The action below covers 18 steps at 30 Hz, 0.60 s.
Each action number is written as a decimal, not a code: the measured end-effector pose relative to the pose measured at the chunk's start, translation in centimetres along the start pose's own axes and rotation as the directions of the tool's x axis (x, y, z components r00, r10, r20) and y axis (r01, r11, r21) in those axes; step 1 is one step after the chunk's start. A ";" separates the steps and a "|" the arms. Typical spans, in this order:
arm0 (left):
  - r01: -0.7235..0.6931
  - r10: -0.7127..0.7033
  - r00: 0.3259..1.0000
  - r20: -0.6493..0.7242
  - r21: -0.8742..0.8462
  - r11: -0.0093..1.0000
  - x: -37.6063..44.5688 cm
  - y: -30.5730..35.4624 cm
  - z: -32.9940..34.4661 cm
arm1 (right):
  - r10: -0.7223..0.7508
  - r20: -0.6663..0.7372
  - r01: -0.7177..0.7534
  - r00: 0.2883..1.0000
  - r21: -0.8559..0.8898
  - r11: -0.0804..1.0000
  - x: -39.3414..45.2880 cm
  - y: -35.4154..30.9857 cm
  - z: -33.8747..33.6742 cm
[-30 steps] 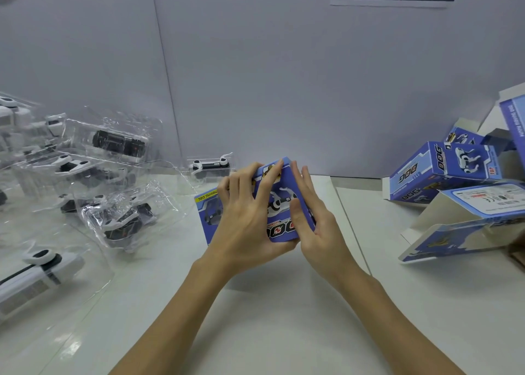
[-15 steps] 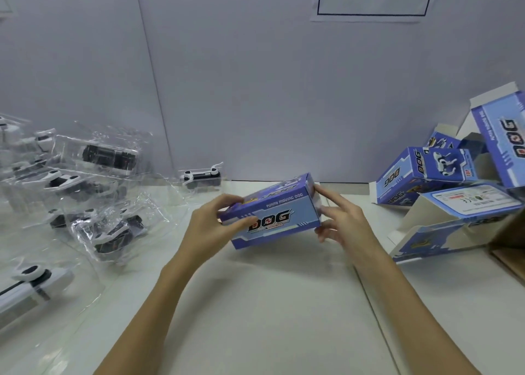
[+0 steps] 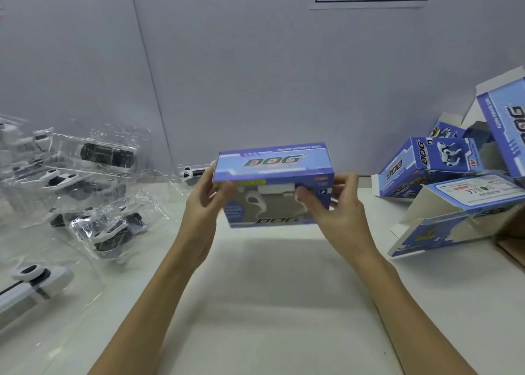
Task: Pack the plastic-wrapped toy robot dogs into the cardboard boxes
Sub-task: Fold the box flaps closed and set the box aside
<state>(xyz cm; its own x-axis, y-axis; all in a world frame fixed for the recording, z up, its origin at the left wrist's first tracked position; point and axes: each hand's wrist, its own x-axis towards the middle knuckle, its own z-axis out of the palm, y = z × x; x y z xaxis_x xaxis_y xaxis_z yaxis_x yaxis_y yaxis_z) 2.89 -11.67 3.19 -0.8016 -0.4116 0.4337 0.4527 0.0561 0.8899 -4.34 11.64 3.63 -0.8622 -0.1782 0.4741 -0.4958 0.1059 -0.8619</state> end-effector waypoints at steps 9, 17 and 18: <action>0.123 -0.124 0.992 -0.003 -0.144 0.982 -1.0 -0.5 1.8 | 0.018 0.130 -0.038 0.991 0.150 0.988 -0.6 0.0 1.9; 0.237 -0.237 0.971 0.019 -0.130 0.963 -0.3 -0.4 0.1 | 0.126 0.260 -0.167 0.958 0.144 0.975 -0.1 0.6 1.1; 0.258 -0.255 0.966 0.040 -0.130 0.957 -0.2 -0.5 -0.3 | 0.179 0.278 -0.215 0.944 0.106 0.971 0.0 0.5 0.9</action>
<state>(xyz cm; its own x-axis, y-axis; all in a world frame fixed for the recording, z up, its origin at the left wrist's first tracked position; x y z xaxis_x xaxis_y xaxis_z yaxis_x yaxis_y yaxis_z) 2.95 -11.92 2.62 -0.9056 -0.3752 0.1976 0.2771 -0.1707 0.9456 -4.50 10.86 3.07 -0.8736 -0.4213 0.2437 -0.2853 0.0375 -0.9577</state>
